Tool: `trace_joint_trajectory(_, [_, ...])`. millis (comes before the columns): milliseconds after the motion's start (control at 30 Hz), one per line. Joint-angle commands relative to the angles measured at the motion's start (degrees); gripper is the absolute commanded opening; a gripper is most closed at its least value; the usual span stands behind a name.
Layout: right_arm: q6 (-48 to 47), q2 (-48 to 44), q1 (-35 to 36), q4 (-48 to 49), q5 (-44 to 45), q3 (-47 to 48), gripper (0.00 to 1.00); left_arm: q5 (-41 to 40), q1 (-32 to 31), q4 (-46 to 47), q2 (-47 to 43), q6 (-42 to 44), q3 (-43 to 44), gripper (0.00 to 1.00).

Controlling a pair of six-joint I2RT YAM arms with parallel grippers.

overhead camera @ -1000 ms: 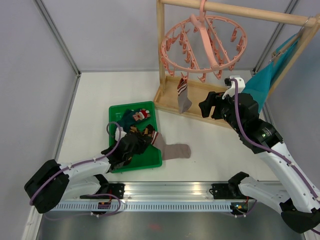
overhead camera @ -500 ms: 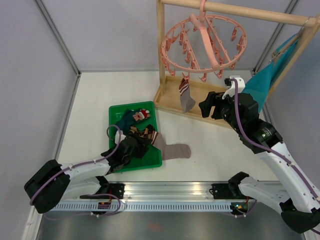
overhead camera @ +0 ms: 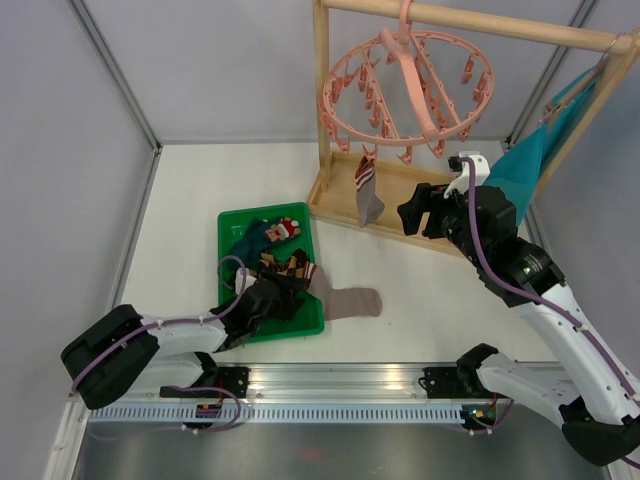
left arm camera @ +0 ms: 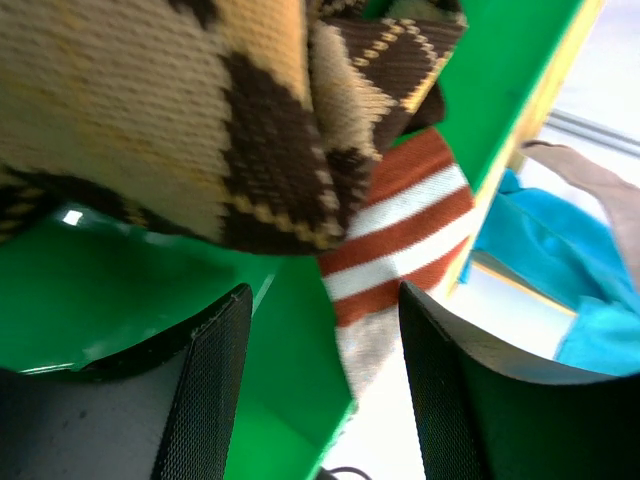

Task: Clip the socks to the hanger
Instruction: Pick up the sock from the bin.

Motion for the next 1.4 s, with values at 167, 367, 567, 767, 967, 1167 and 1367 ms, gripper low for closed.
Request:
trace_joint_trajectory(167, [0.3,0.4,0.4,2.2,0.1,0.2,0.8,-2.7,-0.6,9.2,2.5,-5.4,0.5,0.64])
trace_joint_trajectory(367, [0.2,0.5,0.3,2.3,0.1,0.0,0.8,-3.0,-0.6,12.9,5.3,-6.7,0.6,0.59])
trace_joint_trajectory(567, [0.3,0.5,0.4,2.3,0.1,-0.3,0.8,-2.9,-0.6,15.3,7.4,-7.5,0.8,0.55])
trace_joint_trajectory(767, [0.3,0.4,0.3,2.2,0.2,-0.2,0.81,-4.2,-0.6,15.5,7.5,-7.8,0.9,0.54])
trace_joint_trajectory(967, [0.2,0.4,0.3,1.9,0.2,-0.1,0.8,-5.1,-0.6,15.8,7.8,-7.5,0.8,0.42])
trace_joint_trajectory(1167, [0.2,0.1,0.3,1.5,0.3,0.1,0.8,-5.7,-0.5,15.6,7.5,-6.1,0.6,0.29])
trace_joint_trajectory(1367, [0.1,-0.1,0.3,1.4,0.8,0.1,0.8,-6.7,-0.1,7.2,2.1,0.9,3.0,0.1])
